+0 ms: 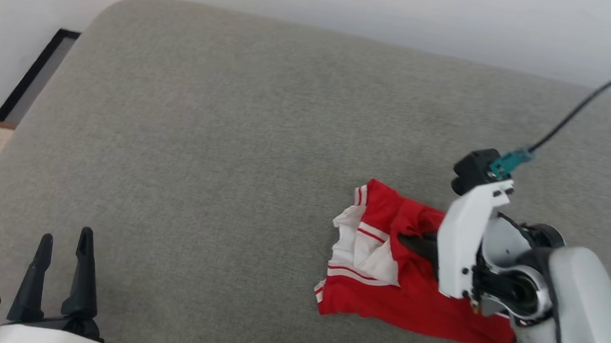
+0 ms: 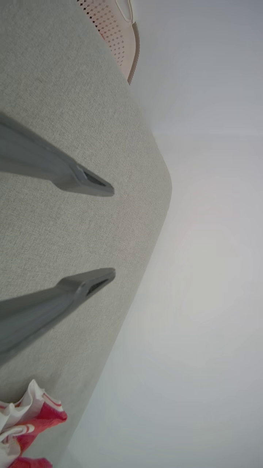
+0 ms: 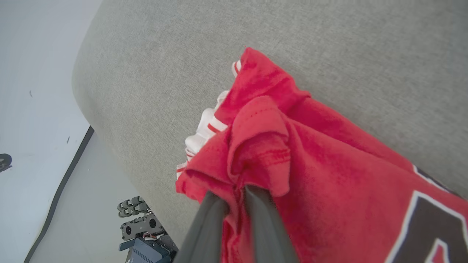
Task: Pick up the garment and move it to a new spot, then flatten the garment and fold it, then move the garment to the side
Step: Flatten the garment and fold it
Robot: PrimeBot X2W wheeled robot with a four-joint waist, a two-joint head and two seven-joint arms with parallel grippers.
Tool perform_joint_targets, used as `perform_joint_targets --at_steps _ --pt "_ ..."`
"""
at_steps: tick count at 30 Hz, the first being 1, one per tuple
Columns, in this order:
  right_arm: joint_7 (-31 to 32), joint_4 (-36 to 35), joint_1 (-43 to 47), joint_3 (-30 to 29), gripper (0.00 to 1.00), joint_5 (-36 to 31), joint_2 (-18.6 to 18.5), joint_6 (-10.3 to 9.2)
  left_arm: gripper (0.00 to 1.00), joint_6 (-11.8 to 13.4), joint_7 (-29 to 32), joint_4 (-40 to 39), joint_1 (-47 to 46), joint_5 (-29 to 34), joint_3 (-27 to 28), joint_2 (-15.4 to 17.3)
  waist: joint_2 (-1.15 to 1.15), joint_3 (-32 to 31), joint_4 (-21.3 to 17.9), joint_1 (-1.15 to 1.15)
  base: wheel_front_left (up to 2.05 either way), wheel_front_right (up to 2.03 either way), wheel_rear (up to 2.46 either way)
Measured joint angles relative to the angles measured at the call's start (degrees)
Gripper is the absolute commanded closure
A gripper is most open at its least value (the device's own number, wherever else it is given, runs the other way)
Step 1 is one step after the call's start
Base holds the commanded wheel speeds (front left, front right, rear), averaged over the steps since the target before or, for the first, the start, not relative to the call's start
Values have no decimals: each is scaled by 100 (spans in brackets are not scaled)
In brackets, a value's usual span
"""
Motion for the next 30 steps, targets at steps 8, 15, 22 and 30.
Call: perform_joint_targets --at_steps 8,15,22,30 --pt "-568 613 -440 423 0 130 25 0 0 0 0 73 -104 -30 3 -27 0 58 93 0 0 0 0" --pt "-965 336 -309 285 0 460 -203 0 0 0 0 108 -15 -30 125 -9 0 -116 -107 0 0 0 0" --pt "-1571 -202 203 -356 0 427 -403 0 0 -1 0 56 144 -29 292 57 0 -317 -456 0 0 0 0" --pt "-2533 -679 972 -911 0 407 -526 0 0 -1 0 -49 400 76 426 109 0 -602 -869 0 0 0 0"
